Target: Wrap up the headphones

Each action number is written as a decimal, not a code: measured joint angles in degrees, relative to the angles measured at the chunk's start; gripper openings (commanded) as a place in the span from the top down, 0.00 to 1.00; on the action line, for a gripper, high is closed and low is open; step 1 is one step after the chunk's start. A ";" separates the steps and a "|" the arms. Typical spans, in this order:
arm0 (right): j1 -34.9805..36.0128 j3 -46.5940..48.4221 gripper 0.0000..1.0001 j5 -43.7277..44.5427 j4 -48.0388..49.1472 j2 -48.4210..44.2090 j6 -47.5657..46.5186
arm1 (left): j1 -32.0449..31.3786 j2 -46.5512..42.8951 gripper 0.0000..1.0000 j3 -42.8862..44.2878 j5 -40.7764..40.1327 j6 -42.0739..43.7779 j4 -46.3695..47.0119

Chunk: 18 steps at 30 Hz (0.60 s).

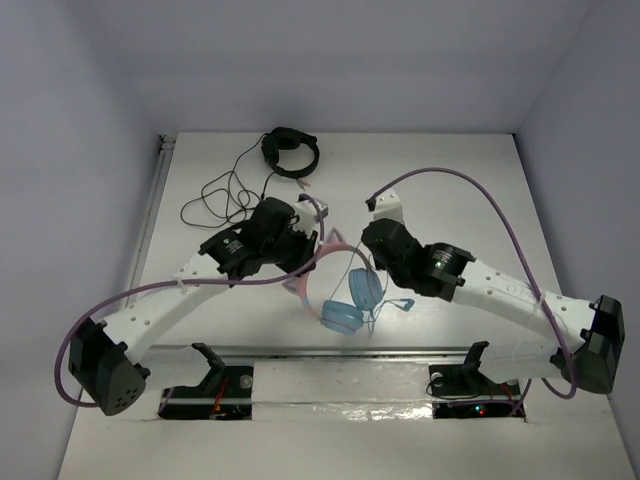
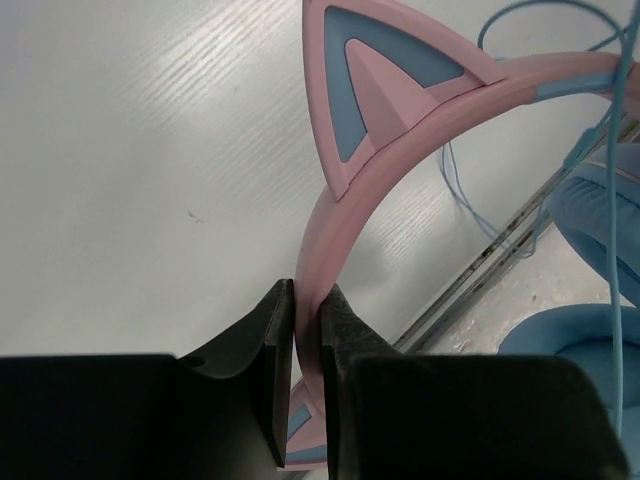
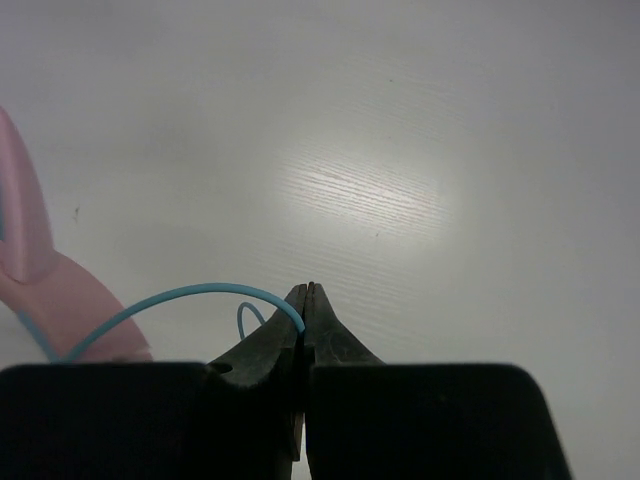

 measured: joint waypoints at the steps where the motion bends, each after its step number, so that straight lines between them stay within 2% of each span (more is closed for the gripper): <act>1: -0.22 -1.14 1.00 0.24 0.44 -0.83 0.63 | 1.33 -0.07 1.00 0.26 1.99 0.22 0.55; 7: -1.81 -5.20 1.00 0.11 4.09 -4.87 3.80 | 11.13 -0.33 1.00 0.44 12.87 0.61 3.80; 12: -2.08 -8.24 1.00 -2.71 12.20 -6.60 4.90 | 13.09 -0.31 1.00 1.22 20.28 -0.61 6.47; 18: -3.04 -16.63 1.00 -10.47 25.00 -10.56 5.86 | 15.89 0.04 1.00 4.17 26.34 -3.89 9.90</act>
